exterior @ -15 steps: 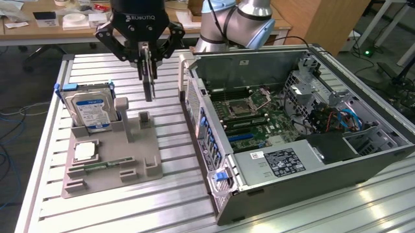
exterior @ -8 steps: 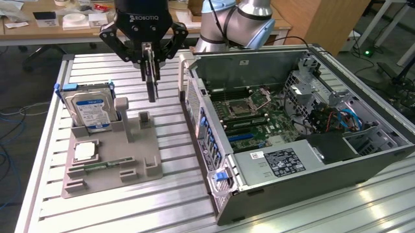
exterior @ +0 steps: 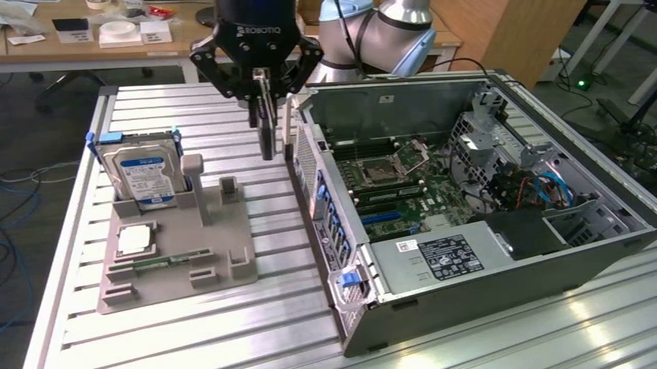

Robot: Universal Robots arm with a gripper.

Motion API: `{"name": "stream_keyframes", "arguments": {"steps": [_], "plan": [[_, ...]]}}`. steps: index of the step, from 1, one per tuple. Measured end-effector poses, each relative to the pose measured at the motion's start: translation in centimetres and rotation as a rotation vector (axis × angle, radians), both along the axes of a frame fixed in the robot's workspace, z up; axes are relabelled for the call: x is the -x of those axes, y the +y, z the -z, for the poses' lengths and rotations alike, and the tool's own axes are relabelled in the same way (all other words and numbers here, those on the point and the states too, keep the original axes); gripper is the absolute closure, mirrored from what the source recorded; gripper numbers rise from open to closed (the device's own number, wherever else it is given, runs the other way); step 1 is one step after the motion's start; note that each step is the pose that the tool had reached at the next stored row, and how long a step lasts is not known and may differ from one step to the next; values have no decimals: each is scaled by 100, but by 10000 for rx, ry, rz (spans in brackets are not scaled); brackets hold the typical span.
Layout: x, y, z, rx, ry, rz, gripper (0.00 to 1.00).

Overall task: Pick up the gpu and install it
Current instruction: 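Pick up the gpu and move the gpu toward the slot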

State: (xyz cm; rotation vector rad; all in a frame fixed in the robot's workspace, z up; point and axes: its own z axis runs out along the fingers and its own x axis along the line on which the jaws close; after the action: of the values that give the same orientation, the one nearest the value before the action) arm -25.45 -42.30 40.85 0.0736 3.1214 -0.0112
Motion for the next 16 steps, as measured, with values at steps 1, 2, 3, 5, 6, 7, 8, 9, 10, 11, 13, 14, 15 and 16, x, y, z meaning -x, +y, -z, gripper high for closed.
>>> {"name": "stream_keyframes", "arguments": {"steps": [1, 2, 3, 5, 6, 7, 8, 9, 10, 11, 13, 14, 15, 16], "plan": [[-44, 1, 1, 0, 0, 1, 72], [-87, 1, 2, 0, 0, 0, 72], [-129, 1, 3, 0, 0, 0, 72], [-210, 1, 5, 0, 0, 0, 72], [-252, 2, 5, 0, 0, 1, 72], [-290, 2, 6, 0, 1, 1, 72], [-327, 2, 7, 0, 1, 0, 72], [-366, 3, 8, 0, 0, -2, 72], [-401, 4, 9, -1, 0, -1, 72], [-439, 5, 10, 0, 0, 1, 72], [-507, 5, 10, 0, 1, 0, 72], [-536, 5, 11, 1, 1, -1, 72], [-569, 5, 12, 1, 0, -2, 72], [-604, 6, 11, 1, 2, 0, 72]]}}
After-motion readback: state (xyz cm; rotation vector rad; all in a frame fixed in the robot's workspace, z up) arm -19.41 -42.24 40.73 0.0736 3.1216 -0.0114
